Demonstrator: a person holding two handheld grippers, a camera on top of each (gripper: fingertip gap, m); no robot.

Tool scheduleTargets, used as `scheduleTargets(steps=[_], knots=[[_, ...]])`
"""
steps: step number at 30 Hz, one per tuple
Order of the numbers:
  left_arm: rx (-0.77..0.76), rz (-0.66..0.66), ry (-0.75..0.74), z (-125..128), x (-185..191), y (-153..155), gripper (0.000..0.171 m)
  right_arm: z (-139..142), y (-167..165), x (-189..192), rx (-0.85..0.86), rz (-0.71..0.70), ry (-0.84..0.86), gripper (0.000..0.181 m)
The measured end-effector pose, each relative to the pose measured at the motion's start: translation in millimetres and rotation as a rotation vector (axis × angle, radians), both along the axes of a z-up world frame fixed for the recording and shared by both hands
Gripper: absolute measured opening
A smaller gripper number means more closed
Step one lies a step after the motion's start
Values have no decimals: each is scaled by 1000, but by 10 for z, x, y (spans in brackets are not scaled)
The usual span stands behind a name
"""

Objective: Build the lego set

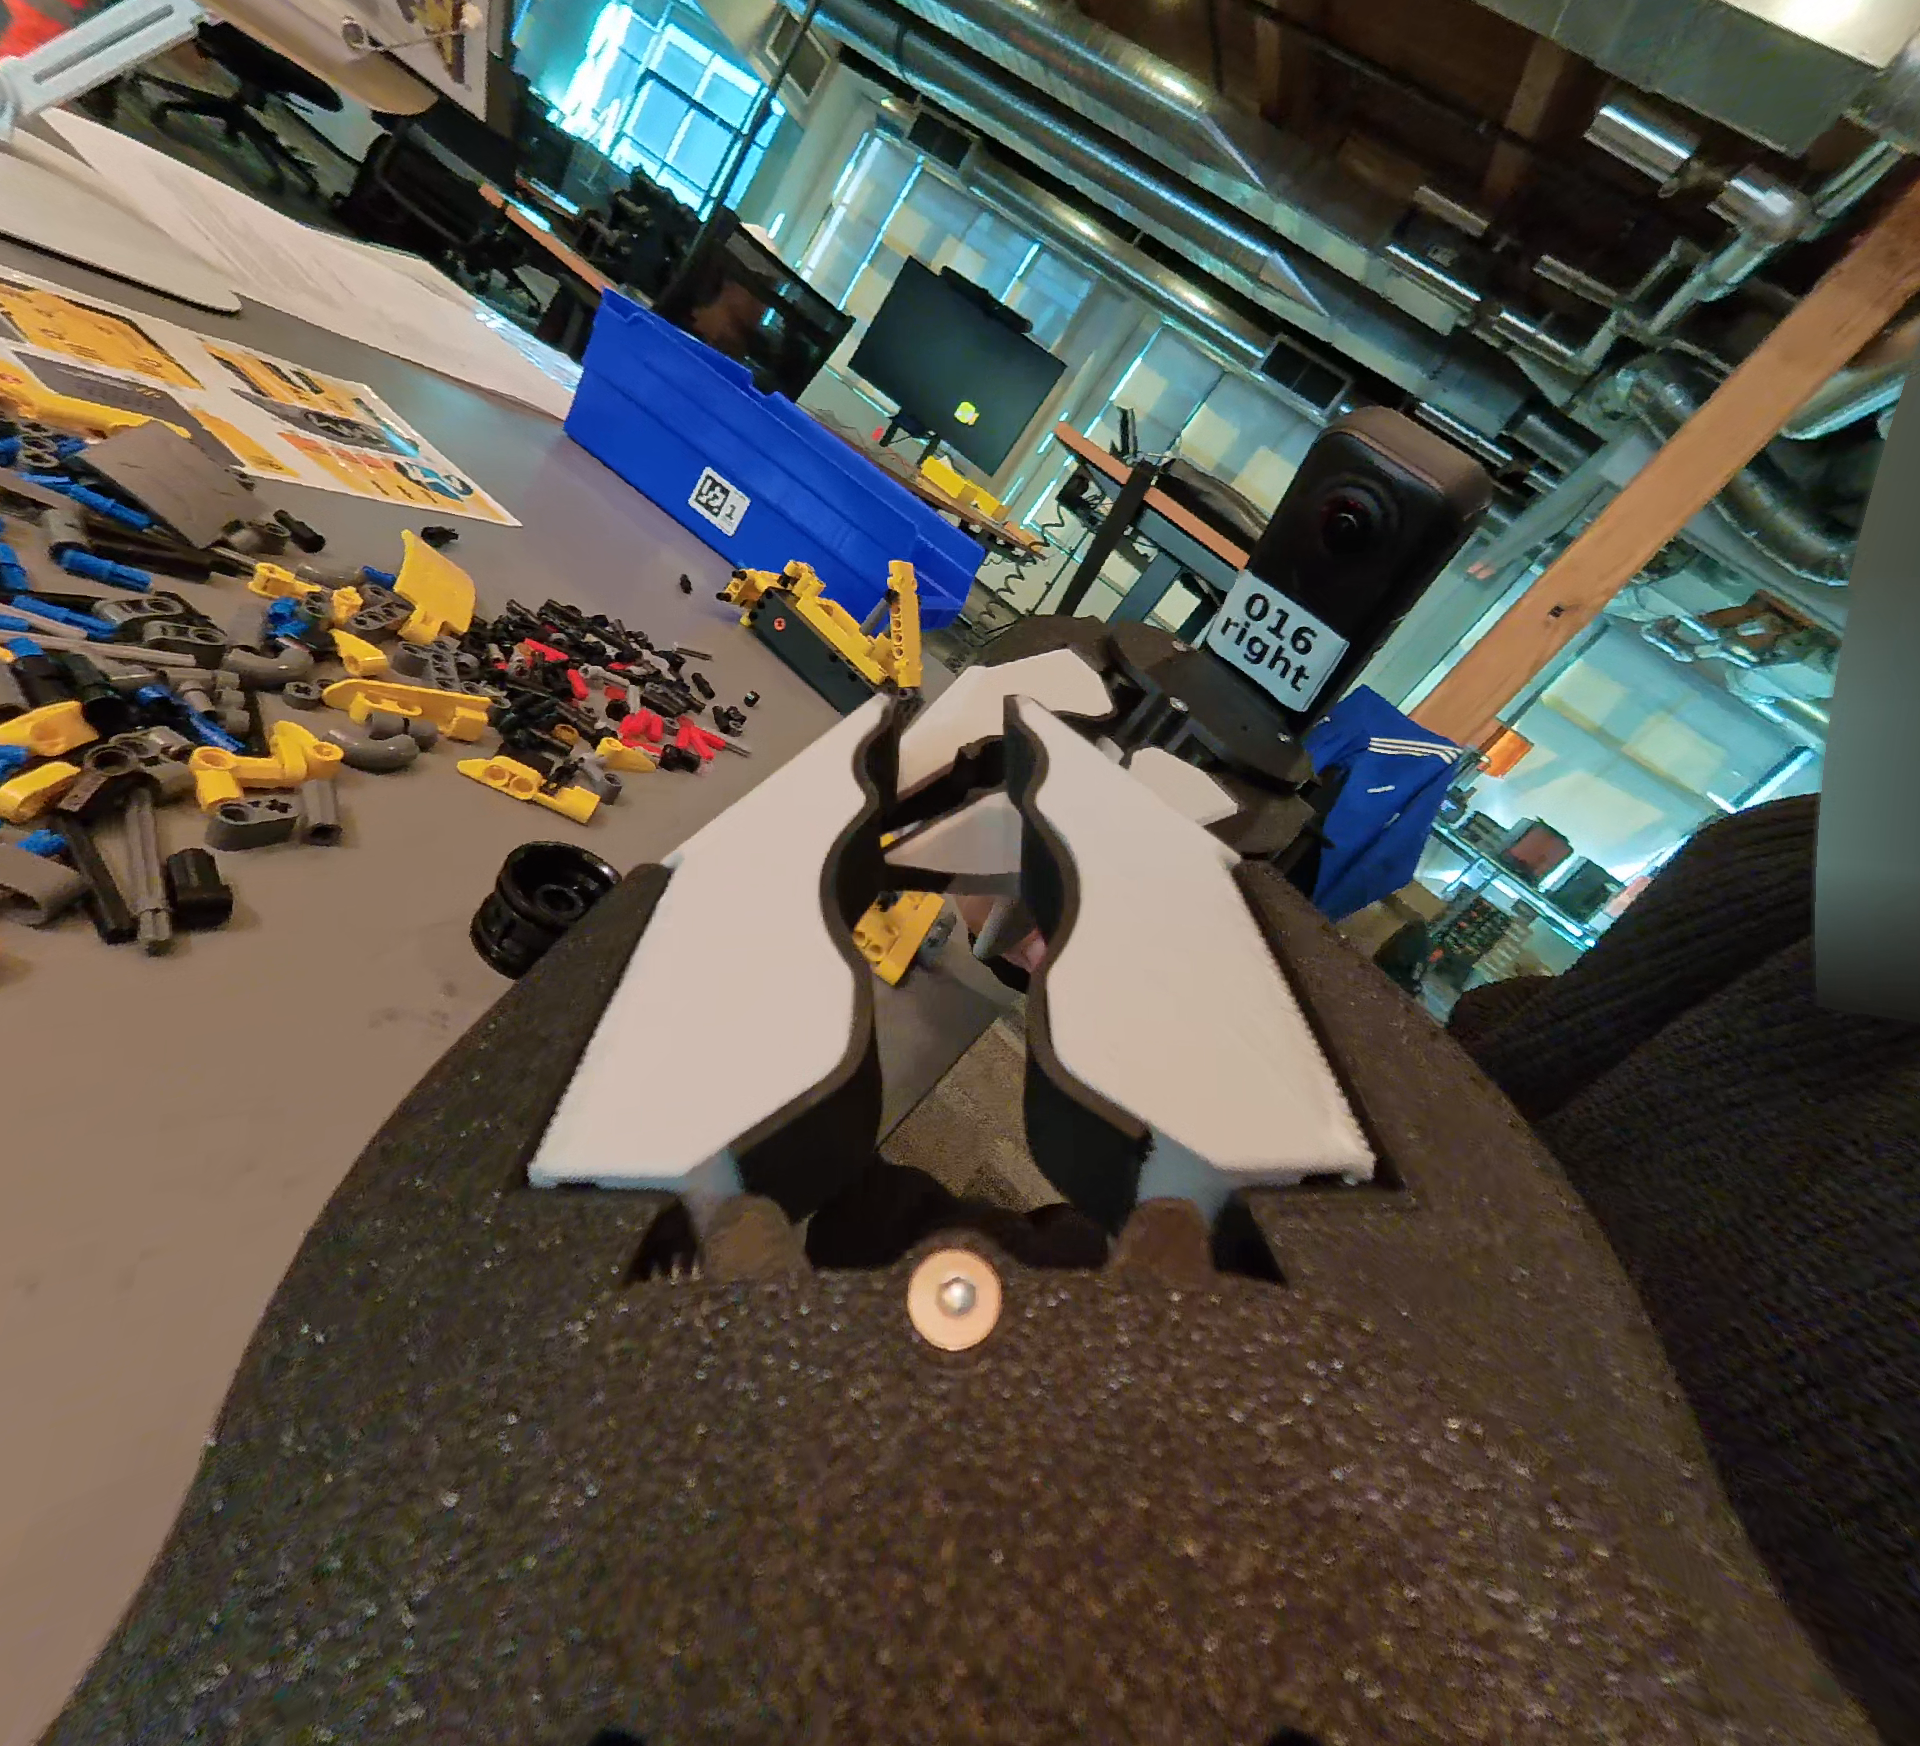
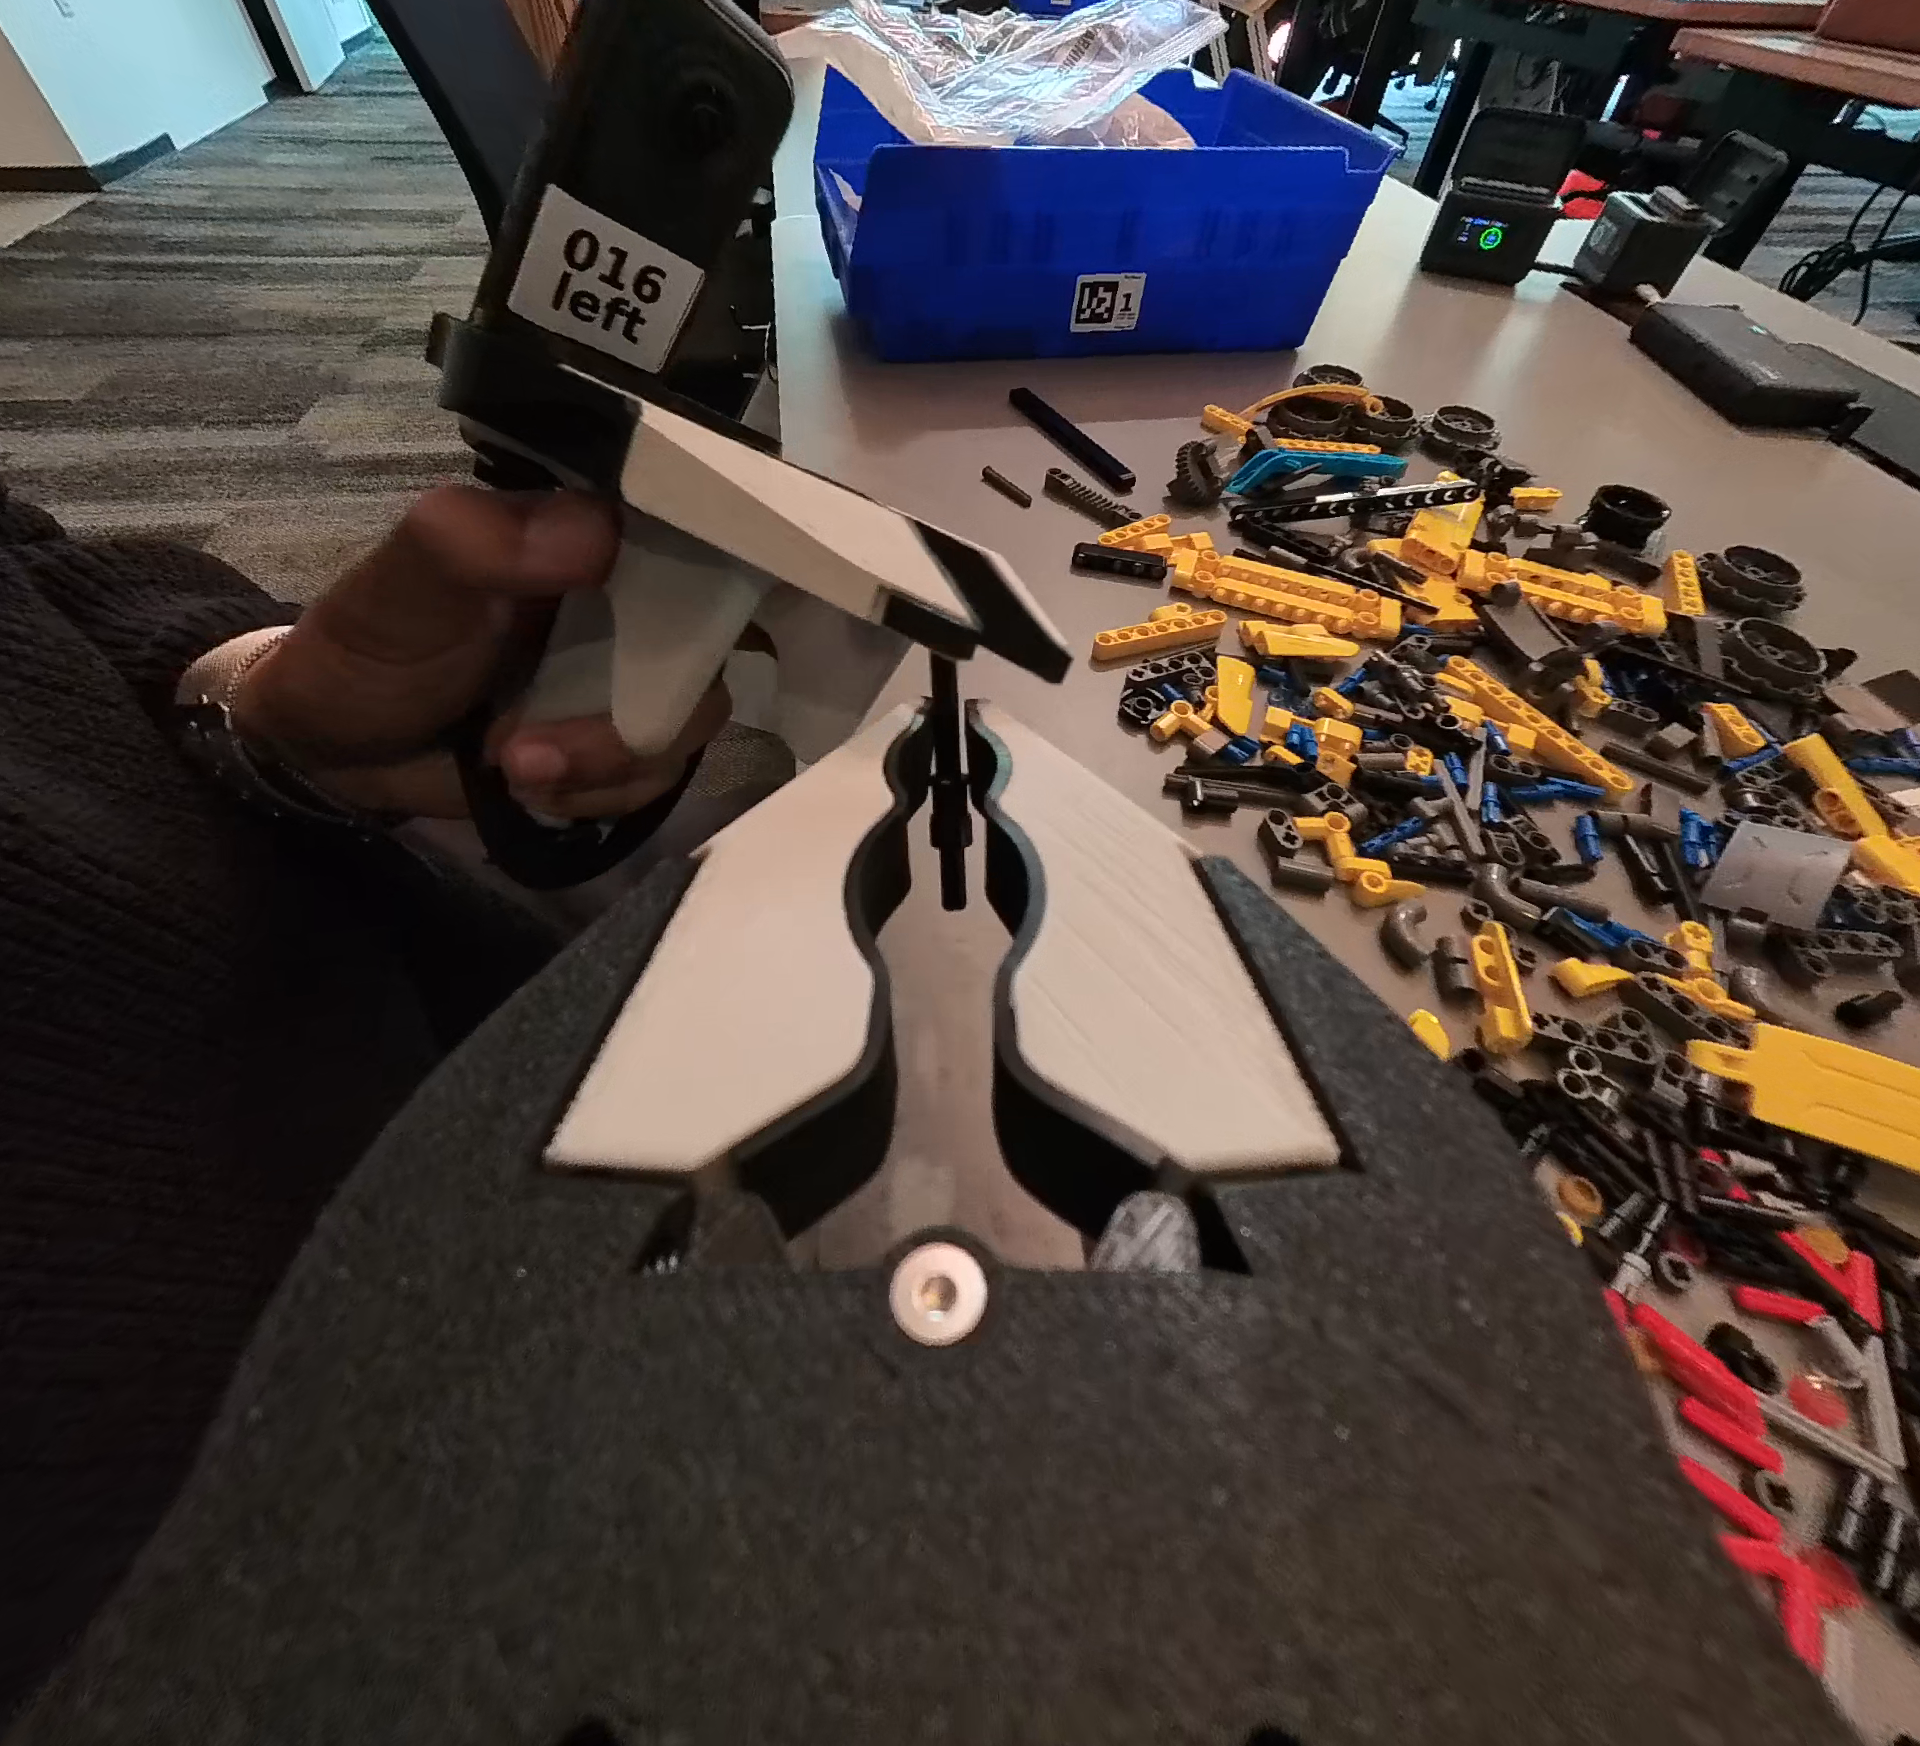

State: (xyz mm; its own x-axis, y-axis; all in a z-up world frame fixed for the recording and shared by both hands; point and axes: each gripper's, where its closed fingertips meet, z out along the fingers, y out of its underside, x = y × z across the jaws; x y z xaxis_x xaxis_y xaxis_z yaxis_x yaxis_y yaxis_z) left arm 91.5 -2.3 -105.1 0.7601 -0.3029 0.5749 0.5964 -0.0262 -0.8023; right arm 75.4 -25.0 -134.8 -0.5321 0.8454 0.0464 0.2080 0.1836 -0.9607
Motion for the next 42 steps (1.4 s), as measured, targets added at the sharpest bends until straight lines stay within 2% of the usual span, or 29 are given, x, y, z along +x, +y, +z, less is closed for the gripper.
scheduleTargets(steps=[6, 9, 18, 29, 37, 42], knots=[[-27, 18, 33, -28, -7, 11, 18, -13, -32, -3, 6, 10, -4, 6], [-28, 3, 44, -32, 29, 9, 3, -17, -42, -5, 12, 12, -4, 6], [16, 27, 37, 12, -58, -82, 3, 18, 3, 26, 24, -9, 23, 6], [4, 156, 71, -29, -473, -222, 3, 196, 500, -13, 82, -121, 80, 6], [-49, 290, 189, -40, -826, -339, 3, 489, 877, -258, 319, -144, 155, 5], [-120, 274, 304, -7, -1056, -209, 3, 566, 1167, -557, 392, -140, 168, 5]])
